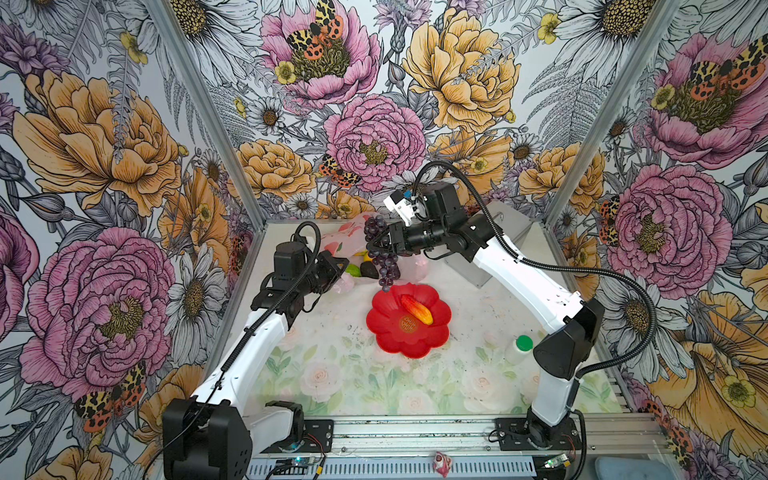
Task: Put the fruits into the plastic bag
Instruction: 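Lift the grape bunch and carry it toward the pink bag's opening, then lower the grapes into the pink bag and open the right gripper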
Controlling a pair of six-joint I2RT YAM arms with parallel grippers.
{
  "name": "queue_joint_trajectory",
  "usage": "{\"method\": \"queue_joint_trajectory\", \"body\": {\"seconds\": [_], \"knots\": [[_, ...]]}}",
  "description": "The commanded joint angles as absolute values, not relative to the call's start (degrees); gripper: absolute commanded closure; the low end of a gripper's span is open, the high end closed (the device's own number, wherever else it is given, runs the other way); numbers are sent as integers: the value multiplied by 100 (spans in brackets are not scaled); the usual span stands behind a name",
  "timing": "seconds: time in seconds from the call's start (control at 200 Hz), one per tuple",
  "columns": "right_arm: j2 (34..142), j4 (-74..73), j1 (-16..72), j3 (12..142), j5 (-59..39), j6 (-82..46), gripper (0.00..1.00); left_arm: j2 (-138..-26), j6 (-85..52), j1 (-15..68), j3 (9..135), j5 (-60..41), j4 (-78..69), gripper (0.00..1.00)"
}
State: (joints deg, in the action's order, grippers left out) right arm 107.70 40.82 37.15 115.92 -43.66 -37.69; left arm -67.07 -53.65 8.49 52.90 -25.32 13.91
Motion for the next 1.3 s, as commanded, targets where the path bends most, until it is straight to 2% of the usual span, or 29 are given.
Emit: {"method": "queue_joint_trajectory", "body": {"seconds": [0.0,0.255,0.63,1.296], "knots": [[11002,3947,3695,11864,-5066,-4161,60,-6666,-5276,888,5577,-2477,1421,100],[11364,3955,3683,11725,-5764,-4899,60,-6723,-5151,905,5822,-2488,1542,100],[11749,3947,3665,11151,-5984,-5202,60,-6716,-4875,1057,5965,-2531,1555,100],[12326,3922,3359,11570,-6030,-5981,60,-6178,-2953,2008,6042,-2269,3121,100]]}}
